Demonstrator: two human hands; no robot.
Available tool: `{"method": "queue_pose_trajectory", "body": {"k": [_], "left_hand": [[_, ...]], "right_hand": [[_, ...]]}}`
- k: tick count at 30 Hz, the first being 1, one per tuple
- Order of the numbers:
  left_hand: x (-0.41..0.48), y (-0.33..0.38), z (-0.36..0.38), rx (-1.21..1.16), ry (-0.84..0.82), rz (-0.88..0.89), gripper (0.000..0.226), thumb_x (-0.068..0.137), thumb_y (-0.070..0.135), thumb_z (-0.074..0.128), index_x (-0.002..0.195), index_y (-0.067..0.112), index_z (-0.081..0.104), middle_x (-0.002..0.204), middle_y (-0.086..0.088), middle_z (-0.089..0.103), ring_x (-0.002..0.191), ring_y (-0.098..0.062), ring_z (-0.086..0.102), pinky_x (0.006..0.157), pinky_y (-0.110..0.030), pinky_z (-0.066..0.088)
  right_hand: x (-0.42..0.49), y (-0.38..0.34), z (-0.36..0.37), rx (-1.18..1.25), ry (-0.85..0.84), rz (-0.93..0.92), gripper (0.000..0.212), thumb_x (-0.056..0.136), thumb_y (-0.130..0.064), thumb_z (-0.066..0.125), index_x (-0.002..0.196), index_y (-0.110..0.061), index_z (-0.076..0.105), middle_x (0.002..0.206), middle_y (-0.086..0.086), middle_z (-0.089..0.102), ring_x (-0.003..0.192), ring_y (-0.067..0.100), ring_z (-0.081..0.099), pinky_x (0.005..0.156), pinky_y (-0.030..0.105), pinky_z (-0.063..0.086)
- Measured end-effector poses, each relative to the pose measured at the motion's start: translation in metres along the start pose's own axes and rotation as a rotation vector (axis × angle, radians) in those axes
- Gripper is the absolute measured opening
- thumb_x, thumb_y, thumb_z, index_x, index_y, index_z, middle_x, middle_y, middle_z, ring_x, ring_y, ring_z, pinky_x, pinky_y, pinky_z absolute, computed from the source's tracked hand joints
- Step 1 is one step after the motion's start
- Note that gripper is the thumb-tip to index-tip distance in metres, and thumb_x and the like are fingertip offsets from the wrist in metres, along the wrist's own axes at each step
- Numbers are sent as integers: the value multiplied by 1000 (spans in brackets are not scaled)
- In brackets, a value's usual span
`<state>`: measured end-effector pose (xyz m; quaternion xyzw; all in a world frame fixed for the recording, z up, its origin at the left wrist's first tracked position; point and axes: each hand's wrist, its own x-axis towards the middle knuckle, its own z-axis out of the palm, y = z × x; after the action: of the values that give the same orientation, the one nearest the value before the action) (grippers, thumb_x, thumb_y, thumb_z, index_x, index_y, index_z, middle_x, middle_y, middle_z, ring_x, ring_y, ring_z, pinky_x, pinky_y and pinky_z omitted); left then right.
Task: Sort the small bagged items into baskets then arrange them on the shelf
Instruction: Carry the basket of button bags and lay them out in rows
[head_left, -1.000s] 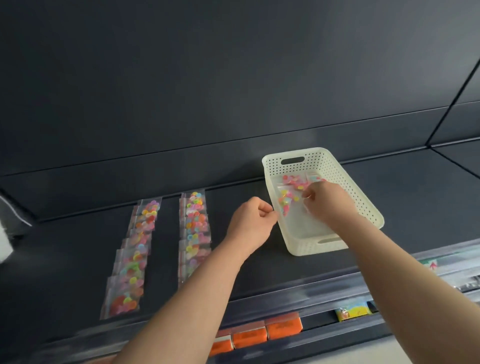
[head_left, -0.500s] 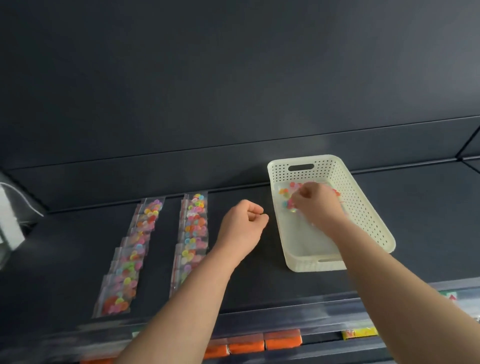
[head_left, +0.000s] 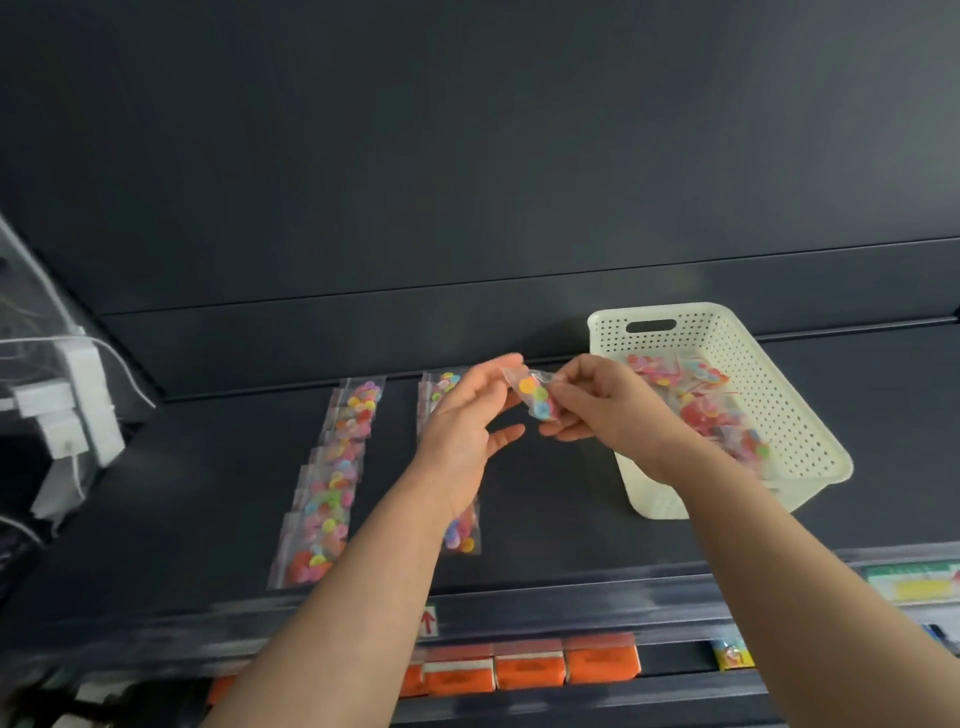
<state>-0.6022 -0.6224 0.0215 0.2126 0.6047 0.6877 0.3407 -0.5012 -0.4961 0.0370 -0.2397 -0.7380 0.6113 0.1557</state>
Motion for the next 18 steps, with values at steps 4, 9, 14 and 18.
{"method": "queue_pose_trajectory", "body": {"k": [4,9,14,18], "left_hand": [[-13,-1,-25,116,95,-28,18,103,17,49,99,9,65,98,-5,69,88,-13,64,83,-35,54],[-27,-12,-50,483,316,-16,19,100,22,52,85,16,61,73,0,60,68,-16,64,72,-36,60],[-41,-20,-73,628,308,-56,11,97,23,59,92,16,65,83,-2,66,78,-17,64,81,-43,59],[-53,-31,-88,778,232,-151,12,96,25,60,87,19,66,82,-1,70,80,-19,67,80,-44,59]], "right_hand": [[-3,8,30,15,16,60,13,96,-13,54,84,-11,55,72,6,70,68,19,71,74,39,59],[-11,21,62,-227,152,23,13,93,-12,55,80,-14,58,71,3,68,57,7,67,62,26,58],[-25,31,86,-124,149,137,11,93,-18,58,85,-12,61,73,2,70,61,8,69,60,23,56],[-35,41,94,-287,49,268,14,91,-23,60,81,-13,63,68,0,70,59,11,65,58,25,52]]}}
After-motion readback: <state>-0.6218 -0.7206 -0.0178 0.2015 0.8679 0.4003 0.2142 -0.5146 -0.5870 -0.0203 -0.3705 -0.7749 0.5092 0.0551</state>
